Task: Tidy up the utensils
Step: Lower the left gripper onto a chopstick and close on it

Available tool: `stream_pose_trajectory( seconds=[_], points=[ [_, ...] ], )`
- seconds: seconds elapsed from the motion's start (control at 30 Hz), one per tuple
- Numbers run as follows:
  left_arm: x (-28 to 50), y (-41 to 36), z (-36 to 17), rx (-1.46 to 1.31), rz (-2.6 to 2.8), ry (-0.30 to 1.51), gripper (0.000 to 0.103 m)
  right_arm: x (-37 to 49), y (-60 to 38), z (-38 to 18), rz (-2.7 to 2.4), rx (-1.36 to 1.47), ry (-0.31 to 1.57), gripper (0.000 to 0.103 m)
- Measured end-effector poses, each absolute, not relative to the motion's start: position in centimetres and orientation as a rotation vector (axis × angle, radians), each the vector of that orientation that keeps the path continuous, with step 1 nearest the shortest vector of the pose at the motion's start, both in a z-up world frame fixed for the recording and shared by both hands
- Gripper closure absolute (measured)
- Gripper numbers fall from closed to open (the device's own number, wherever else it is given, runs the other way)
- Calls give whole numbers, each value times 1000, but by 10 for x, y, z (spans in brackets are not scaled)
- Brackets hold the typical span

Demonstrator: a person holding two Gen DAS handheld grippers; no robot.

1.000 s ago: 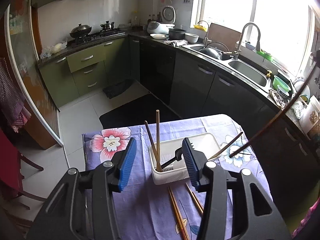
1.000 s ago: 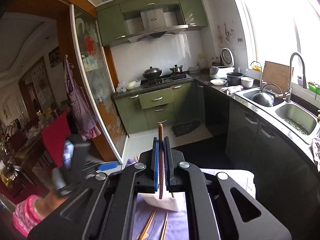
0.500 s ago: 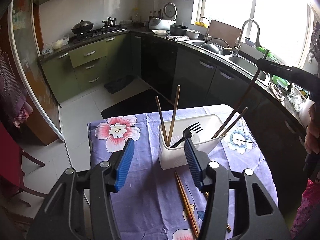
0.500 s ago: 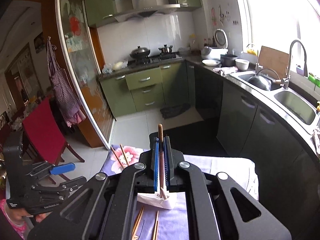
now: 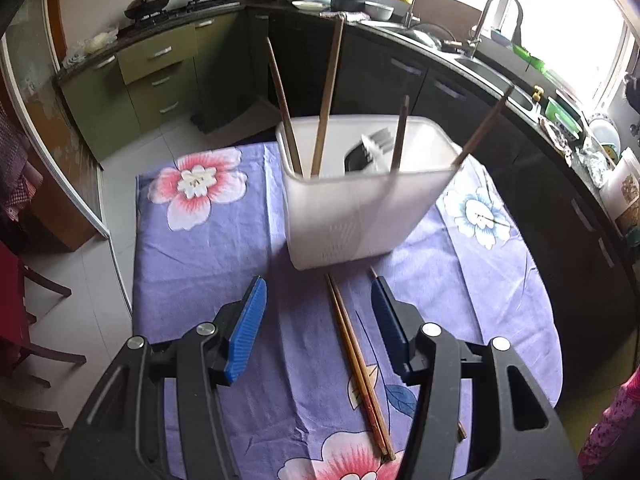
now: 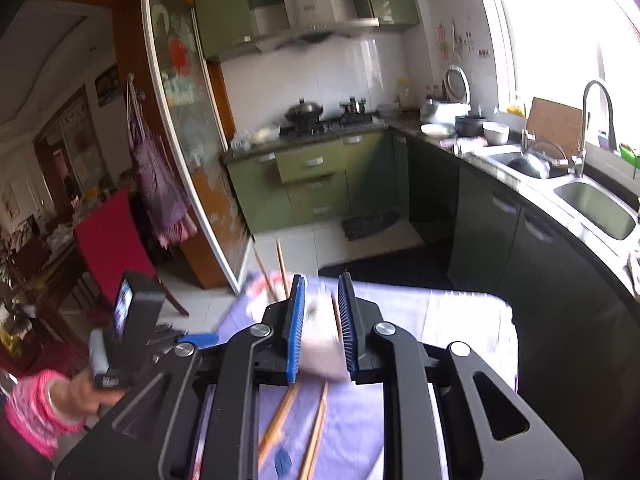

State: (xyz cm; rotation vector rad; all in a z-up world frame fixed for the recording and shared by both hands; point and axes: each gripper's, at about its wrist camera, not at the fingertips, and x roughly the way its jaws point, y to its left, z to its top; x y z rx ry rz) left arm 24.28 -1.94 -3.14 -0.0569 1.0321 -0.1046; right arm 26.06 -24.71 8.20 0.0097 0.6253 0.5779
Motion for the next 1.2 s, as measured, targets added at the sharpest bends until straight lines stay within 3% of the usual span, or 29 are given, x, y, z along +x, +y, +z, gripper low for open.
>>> stream_pose_trajectory(
  seconds=[0.17,0.27,0.4,1.03,1.13,1.2],
  points=[
    [247,-37,-87,-70,-107,1148,52,267,-257,-11,547,-7,804,79],
    [252,-45,-110,-63,-93,1195,64,278,-263,-56,532,17,894,79],
    [259,-46,-125,-50,-54,1223,71,288,-273,-96,515,53,956,79],
    [277,-55,-150,2,5,1283,75,302,-258,-117,534,58,1006,79],
    [278,-56,-151,11,3,1276,80,302,-254,-117,539,47,1014,79],
    [277,-61,-150,21,-12,1273,94,301,-248,-120,543,33,1021,77]
  ],
)
